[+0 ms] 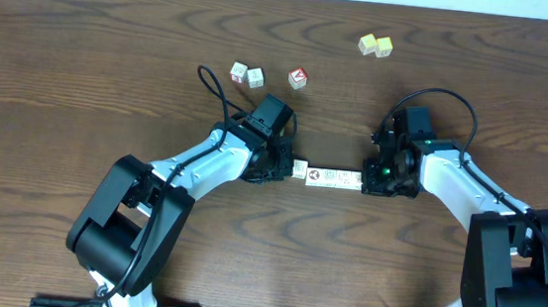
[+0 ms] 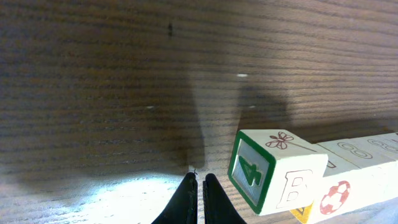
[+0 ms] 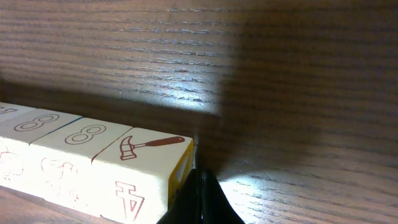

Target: Lift 5 blocks

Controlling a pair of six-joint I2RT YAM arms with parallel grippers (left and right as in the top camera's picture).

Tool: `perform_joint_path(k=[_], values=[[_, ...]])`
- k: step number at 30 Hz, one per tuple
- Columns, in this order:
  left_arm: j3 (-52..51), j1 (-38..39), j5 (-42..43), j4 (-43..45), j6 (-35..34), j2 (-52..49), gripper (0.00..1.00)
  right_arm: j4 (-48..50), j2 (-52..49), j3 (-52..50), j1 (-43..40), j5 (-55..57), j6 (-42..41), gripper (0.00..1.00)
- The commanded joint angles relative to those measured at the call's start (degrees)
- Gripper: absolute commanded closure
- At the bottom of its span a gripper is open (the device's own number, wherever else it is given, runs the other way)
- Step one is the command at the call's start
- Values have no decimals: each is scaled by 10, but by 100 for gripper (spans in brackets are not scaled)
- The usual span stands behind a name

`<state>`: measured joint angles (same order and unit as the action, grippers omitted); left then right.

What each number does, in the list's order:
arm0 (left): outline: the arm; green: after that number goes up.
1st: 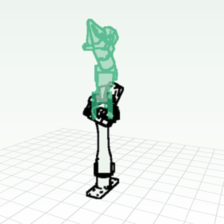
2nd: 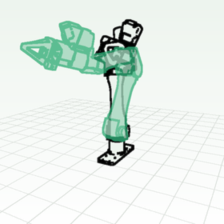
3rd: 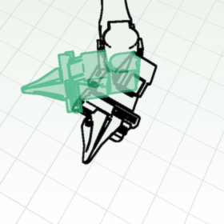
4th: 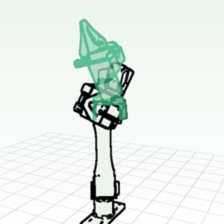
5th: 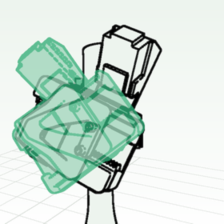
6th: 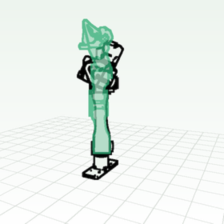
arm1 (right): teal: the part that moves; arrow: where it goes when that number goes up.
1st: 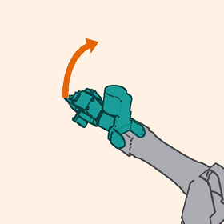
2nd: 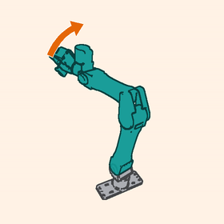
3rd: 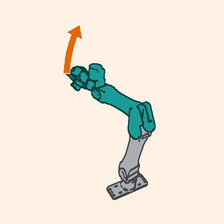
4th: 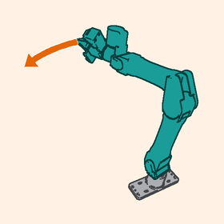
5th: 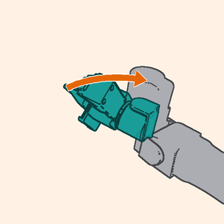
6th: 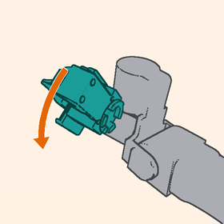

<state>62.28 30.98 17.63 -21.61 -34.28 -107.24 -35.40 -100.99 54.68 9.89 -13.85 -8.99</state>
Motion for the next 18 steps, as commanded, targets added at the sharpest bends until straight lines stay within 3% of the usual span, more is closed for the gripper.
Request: perform_joint_path(k=[1,18], values=[[5,-4,-10,17,25,14,93,3,6,8,7,3,-14,99],[5,-4,-23,61,25,1,93,10,6,7,7,5,-64,99]])
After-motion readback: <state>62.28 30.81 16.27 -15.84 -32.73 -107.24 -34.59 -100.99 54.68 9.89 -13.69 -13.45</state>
